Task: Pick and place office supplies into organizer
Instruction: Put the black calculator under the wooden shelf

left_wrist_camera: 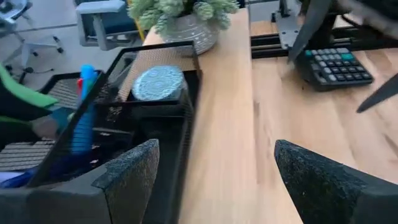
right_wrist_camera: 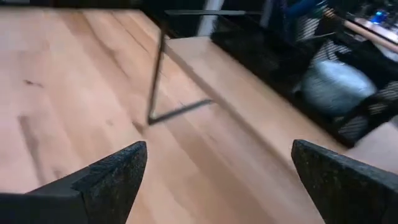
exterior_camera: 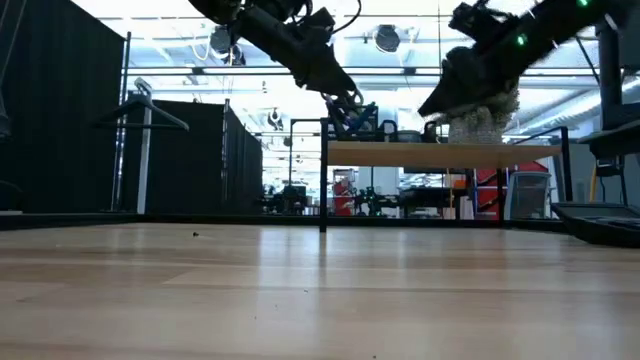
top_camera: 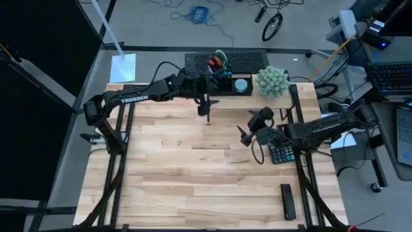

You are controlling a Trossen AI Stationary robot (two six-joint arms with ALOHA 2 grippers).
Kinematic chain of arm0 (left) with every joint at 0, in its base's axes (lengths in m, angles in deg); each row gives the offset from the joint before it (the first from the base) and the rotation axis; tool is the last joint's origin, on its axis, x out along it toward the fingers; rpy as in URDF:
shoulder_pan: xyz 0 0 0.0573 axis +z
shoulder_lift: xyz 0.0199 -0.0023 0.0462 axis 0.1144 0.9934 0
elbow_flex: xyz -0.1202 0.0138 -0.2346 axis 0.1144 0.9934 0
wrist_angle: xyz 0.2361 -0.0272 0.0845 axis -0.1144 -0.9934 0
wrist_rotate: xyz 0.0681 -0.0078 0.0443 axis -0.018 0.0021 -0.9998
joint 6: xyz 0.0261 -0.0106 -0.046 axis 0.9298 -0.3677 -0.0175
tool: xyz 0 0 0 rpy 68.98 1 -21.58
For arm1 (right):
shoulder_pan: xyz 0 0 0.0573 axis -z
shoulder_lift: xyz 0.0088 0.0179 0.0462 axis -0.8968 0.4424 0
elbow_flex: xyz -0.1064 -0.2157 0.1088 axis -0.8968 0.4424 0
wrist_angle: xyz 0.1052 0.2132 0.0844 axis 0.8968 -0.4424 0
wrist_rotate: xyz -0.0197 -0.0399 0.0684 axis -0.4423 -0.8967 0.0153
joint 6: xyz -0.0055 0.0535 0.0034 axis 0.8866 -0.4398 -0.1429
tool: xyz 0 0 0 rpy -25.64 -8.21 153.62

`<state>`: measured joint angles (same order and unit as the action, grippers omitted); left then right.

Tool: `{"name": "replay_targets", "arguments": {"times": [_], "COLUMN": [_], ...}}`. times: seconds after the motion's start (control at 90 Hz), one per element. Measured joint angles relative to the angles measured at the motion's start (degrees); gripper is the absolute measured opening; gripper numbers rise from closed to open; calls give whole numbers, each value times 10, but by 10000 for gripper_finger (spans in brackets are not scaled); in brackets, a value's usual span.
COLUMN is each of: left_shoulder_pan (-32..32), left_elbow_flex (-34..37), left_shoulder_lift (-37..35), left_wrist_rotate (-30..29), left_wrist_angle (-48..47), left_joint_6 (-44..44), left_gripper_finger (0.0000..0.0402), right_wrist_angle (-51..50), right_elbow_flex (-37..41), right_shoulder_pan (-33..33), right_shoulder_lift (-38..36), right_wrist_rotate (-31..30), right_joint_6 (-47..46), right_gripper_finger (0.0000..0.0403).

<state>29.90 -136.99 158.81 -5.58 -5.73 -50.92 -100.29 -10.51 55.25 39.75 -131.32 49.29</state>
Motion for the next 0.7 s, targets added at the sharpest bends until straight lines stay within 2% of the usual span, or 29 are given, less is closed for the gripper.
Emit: {"name": "replay_targets", "arguments": {"times": [0.222,0.444,0.7], "left_shoulder_pan": [0,-2,-2], "left_elbow_flex": [0,0,0], "left_shoulder_lift": [0,0,0], "left_wrist_rotate": [-7,-7,-7], "left_wrist_angle": [-21,-41,-44], "left_joint_6": [0,0,0], "left_gripper_finger": [309,309,309], "right_wrist_angle": [-170,-314,-477], "right_elbow_flex": [-99,-171,-188], "right_shoulder_pan": [13,55,96], "right_shoulder_lift": [0,0,1], "right_wrist_rotate": [14,166,278], "right_joint_6": [-1,-43,-61], "right_gripper_finger": [384,384,384]}}
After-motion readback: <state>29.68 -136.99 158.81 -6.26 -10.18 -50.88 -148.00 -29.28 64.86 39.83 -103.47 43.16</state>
